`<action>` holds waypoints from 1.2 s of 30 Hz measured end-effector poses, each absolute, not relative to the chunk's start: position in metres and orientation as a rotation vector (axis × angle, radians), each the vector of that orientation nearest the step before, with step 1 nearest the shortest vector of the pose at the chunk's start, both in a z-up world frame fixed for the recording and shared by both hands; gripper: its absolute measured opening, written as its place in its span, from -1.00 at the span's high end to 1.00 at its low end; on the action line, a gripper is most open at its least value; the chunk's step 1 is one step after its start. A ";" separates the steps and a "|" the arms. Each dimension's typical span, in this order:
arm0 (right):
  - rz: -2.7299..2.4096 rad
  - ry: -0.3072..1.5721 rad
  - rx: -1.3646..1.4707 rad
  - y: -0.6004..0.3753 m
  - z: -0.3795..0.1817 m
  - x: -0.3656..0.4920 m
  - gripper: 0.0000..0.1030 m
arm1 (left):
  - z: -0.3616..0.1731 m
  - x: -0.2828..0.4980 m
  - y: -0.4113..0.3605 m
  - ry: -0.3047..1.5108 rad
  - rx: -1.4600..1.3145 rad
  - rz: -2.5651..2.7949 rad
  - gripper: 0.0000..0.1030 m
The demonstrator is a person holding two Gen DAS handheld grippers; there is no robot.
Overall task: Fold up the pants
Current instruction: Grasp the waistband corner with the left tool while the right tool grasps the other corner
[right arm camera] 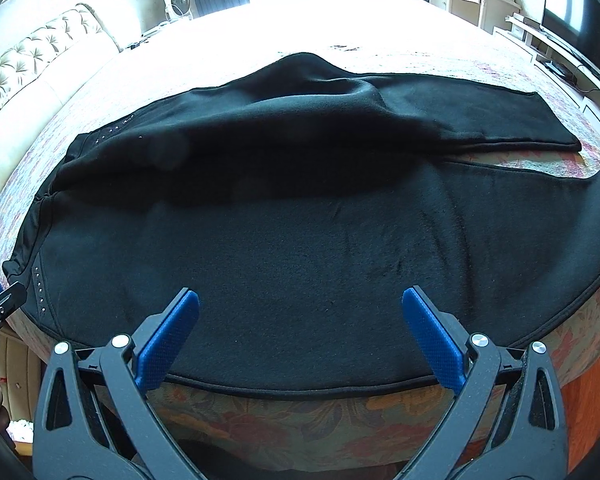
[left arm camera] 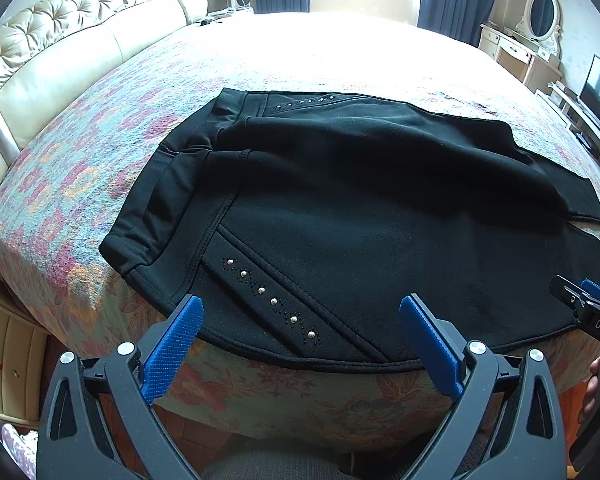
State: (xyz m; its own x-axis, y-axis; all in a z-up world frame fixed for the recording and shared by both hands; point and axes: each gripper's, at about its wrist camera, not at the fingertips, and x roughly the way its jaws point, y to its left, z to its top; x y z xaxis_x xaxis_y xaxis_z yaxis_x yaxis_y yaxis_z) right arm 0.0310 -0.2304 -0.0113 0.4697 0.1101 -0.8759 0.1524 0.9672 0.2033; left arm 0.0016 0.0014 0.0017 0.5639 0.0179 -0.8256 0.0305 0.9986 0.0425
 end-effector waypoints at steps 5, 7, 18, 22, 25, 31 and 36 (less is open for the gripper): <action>-0.017 1.091 0.273 -0.230 -0.012 0.031 -0.96 | 0.001 0.002 0.001 0.982 0.061 -0.009 -0.91; -0.008 1.092 0.276 -0.230 -0.011 0.032 -0.96 | 0.002 0.003 0.004 1.002 0.044 -0.040 -0.91; 0.314 1.029 0.291 -0.234 0.021 0.060 -0.96 | 0.030 0.065 0.098 1.123 -0.397 -0.276 -0.91; 0.347 0.980 0.316 -0.250 0.025 0.097 -0.96 | 0.031 0.137 0.147 1.082 -0.408 -0.275 -0.91; 0.327 0.979 0.372 -0.264 0.018 0.123 -0.96 | 0.010 0.199 0.181 1.106 -0.493 -0.281 -0.91; 0.330 1.011 0.447 -0.266 -0.013 0.159 -0.96 | -0.050 0.287 0.210 1.179 -0.757 -0.350 -0.91; 0.401 1.027 0.464 -0.261 -0.021 0.170 -0.96 | -0.054 0.312 0.176 1.200 -0.691 -0.553 -0.91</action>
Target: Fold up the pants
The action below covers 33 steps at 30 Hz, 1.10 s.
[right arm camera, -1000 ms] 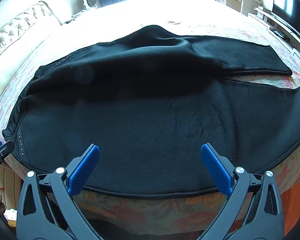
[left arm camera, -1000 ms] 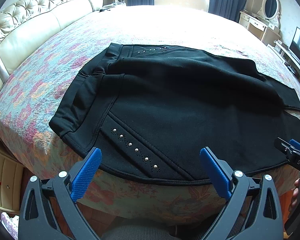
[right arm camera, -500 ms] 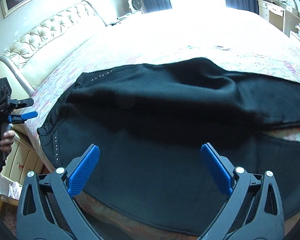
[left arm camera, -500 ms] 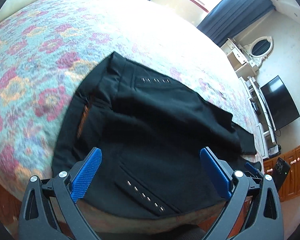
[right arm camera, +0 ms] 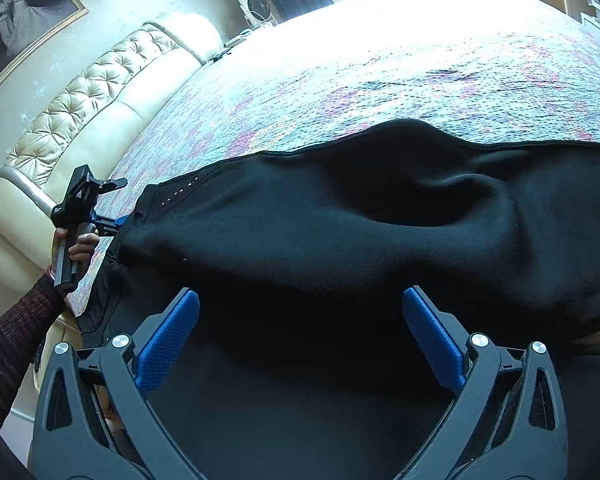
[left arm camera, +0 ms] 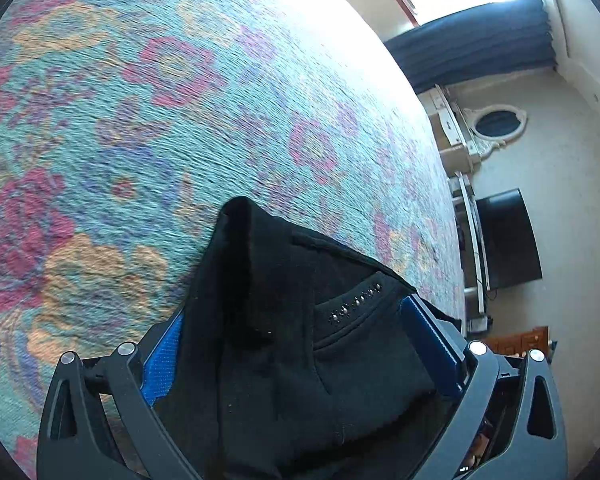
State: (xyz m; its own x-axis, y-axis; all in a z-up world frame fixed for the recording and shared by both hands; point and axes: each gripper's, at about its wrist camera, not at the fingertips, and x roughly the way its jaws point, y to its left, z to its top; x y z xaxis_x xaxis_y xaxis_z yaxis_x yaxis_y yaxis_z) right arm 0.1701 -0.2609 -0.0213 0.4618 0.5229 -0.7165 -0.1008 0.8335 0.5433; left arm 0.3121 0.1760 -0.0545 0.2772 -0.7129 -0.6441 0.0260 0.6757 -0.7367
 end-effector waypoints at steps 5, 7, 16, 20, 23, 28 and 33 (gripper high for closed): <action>0.494 1.005 0.455 -0.267 -0.006 0.196 -0.96 | -0.072 0.311 0.165 1.224 -0.612 -0.578 -0.91; 0.513 0.996 0.419 -0.273 0.002 0.215 -0.96 | -0.074 0.309 0.169 1.197 -0.594 -0.613 -0.91; 0.573 1.188 0.145 -0.258 -0.030 0.327 -0.96 | -0.070 0.327 0.157 1.209 -0.457 -0.618 -0.87; 0.619 1.296 0.018 -0.240 -0.053 0.338 -0.85 | -0.073 0.339 0.152 1.223 -0.391 -0.515 0.85; 0.621 1.348 -0.065 -0.228 -0.061 0.336 0.13 | -0.077 0.342 0.155 1.229 -0.396 -0.525 0.86; 0.615 1.249 -0.014 -0.232 -0.027 0.314 0.82 | -0.053 0.330 0.165 1.065 -0.408 -0.589 0.86; 0.589 1.077 0.002 -0.237 0.019 0.245 0.82 | -0.019 0.290 0.183 0.860 -0.480 -0.700 0.86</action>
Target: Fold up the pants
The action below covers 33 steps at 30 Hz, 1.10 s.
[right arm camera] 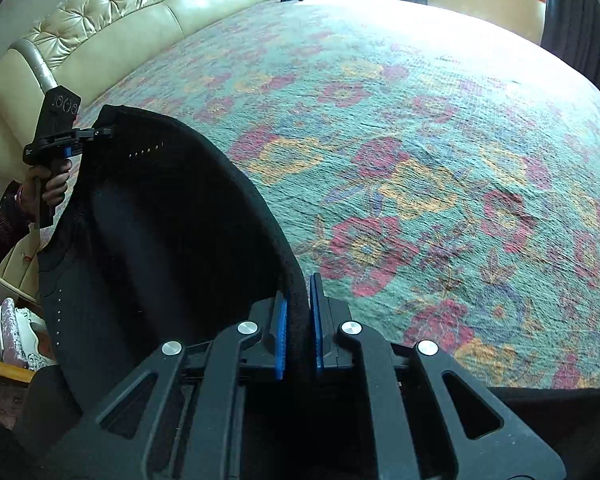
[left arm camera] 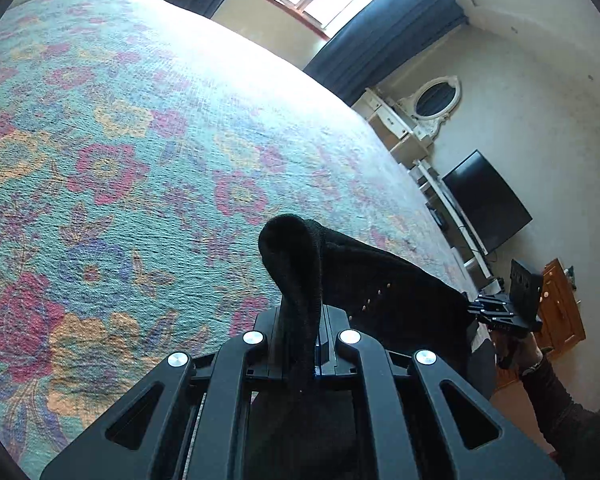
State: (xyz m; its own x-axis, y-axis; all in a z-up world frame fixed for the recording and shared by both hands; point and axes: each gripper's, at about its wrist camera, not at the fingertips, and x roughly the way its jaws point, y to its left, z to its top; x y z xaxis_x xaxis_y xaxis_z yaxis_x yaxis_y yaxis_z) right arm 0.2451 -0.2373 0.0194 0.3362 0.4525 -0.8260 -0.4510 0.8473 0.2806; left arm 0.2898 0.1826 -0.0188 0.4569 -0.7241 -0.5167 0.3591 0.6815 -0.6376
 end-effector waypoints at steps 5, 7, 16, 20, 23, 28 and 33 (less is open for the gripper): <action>0.588 0.988 -0.013 -0.232 0.039 0.159 0.80 | -0.005 0.232 0.201 0.769 -0.528 -0.769 0.86; 0.589 0.983 -0.019 -0.227 0.034 0.130 0.78 | -0.003 0.206 0.202 0.757 -0.540 -0.780 0.85; 0.602 1.088 -0.022 -0.195 -0.026 0.055 0.58 | -0.066 0.113 0.241 0.956 -0.710 -0.584 0.20; 0.603 1.113 0.171 -0.209 -0.014 0.051 0.00 | -0.075 0.078 0.262 0.964 -0.862 -0.479 0.15; 0.602 1.128 0.403 -0.228 -0.012 0.049 -0.06 | -0.071 0.054 0.272 0.923 -1.001 -0.406 0.11; 0.564 1.173 0.815 -0.253 -0.036 0.053 -0.08 | -0.053 0.048 0.247 0.894 -1.044 -0.381 0.10; 0.502 1.181 0.988 -0.260 -0.054 0.051 -0.12 | -0.045 0.064 0.227 0.912 -1.045 -0.274 -0.19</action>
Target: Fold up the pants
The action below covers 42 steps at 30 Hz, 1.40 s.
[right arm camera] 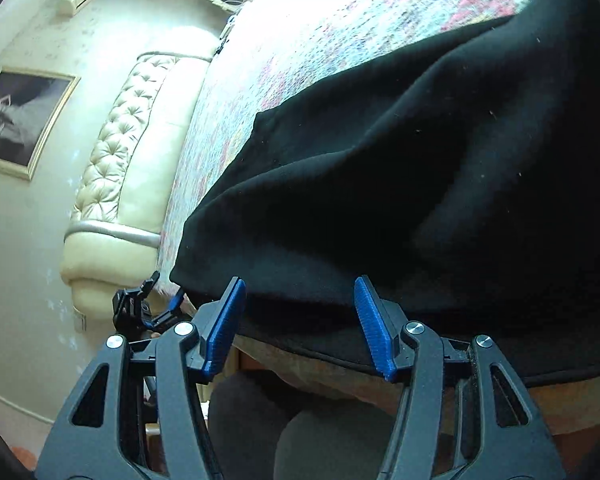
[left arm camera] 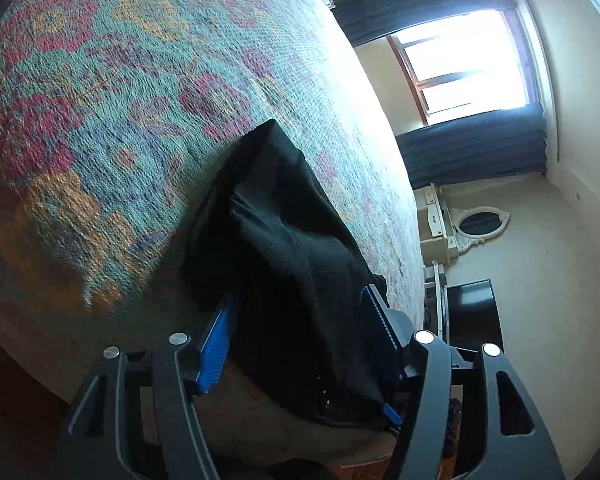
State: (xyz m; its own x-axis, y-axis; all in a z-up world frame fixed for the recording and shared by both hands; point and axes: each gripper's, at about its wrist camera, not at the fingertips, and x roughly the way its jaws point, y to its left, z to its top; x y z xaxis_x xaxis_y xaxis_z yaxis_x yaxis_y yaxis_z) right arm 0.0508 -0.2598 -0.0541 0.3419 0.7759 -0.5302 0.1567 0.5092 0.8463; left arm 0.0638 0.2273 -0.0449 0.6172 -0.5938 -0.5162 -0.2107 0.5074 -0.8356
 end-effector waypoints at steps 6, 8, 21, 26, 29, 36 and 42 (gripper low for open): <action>0.467 1.164 1.074 -0.268 -0.060 0.047 -0.16 | -0.021 0.058 0.219 0.856 -1.019 -0.196 -0.19; 0.444 1.158 1.109 -0.273 -0.065 0.042 -0.16 | -0.024 0.061 0.215 0.889 -0.965 -0.174 -0.19; 0.253 1.087 1.297 -0.277 -0.068 0.015 -0.24 | -0.058 0.073 0.209 0.984 -1.036 -0.017 -0.19; 0.196 1.028 1.350 -0.273 -0.073 -0.002 -0.23 | -0.058 0.071 0.204 0.982 -1.010 -0.028 -0.19; 0.175 1.031 1.376 -0.266 -0.075 -0.010 -0.23 | -0.057 0.066 0.202 0.979 -1.013 -0.031 -0.19; 0.132 0.939 1.419 -0.260 -0.085 -0.003 -0.02 | -0.053 0.064 0.194 0.983 -0.959 -0.033 -0.19; 0.108 0.943 1.448 -0.254 -0.097 -0.002 0.84 | -0.049 0.061 0.192 1.012 -0.857 0.008 0.77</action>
State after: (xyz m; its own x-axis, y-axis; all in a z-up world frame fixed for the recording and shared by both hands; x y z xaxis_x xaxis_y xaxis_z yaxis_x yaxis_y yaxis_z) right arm -0.0018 -0.2541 -0.0968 0.6514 0.5900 -0.4772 0.4671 0.1838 0.8649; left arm 0.0608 0.1918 -0.0489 0.5586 -0.3674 -0.7436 -0.3796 0.6839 -0.6231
